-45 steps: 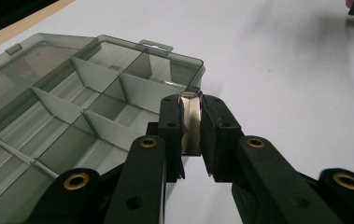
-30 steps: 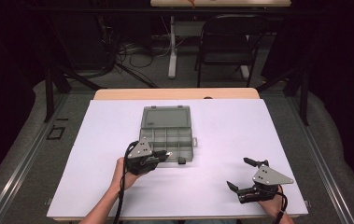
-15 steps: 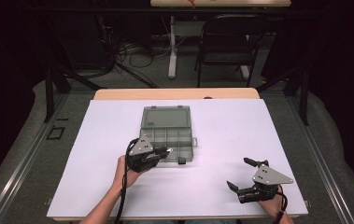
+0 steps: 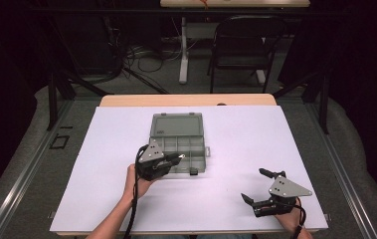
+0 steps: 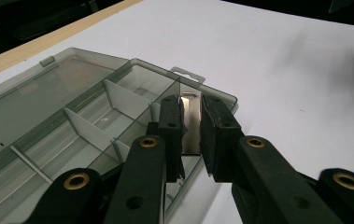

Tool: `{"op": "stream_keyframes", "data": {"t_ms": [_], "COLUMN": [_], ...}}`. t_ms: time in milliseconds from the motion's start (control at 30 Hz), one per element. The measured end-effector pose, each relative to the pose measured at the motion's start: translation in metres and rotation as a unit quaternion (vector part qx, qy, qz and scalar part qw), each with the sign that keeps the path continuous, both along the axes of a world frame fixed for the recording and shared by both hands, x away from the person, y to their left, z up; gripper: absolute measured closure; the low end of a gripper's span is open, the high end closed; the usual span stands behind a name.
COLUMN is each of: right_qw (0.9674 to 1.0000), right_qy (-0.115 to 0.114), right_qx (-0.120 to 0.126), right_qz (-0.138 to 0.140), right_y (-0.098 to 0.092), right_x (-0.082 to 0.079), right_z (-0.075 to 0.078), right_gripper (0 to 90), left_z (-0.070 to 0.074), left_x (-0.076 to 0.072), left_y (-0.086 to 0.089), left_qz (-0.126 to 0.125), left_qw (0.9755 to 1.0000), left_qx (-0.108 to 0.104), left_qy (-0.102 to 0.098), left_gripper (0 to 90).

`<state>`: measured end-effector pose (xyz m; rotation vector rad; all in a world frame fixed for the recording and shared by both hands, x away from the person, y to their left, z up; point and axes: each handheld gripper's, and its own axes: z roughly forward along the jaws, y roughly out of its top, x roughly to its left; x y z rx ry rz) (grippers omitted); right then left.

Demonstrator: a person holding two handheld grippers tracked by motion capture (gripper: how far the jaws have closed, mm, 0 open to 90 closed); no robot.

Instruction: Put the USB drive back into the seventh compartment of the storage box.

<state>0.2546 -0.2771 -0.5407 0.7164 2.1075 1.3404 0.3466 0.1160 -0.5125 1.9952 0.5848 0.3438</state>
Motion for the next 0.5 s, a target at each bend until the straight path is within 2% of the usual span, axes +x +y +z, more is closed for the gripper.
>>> {"op": "stream_keyframes", "data": {"t_ms": [333,500], "right_qw": [1.0,1.0], "right_qy": [0.001,0.002], "right_qx": [0.0,0.0], "right_qz": [-0.001,-0.001], "right_y": [0.0,-0.0001], "right_x": [0.0002,0.001], "right_z": [-0.0001,-0.0005], "right_gripper": [0.7,0.7], "left_z": [-0.0017,-0.0035], "left_x": [0.0019,0.0033], "left_y": [0.0002,0.0007], "left_qz": [0.008,0.012], "left_qw": [0.9999,0.9999], "left_qx": [-0.008,-0.011], "left_qy": [-0.006,-0.002], "left_gripper": [78.8,78.8]}}
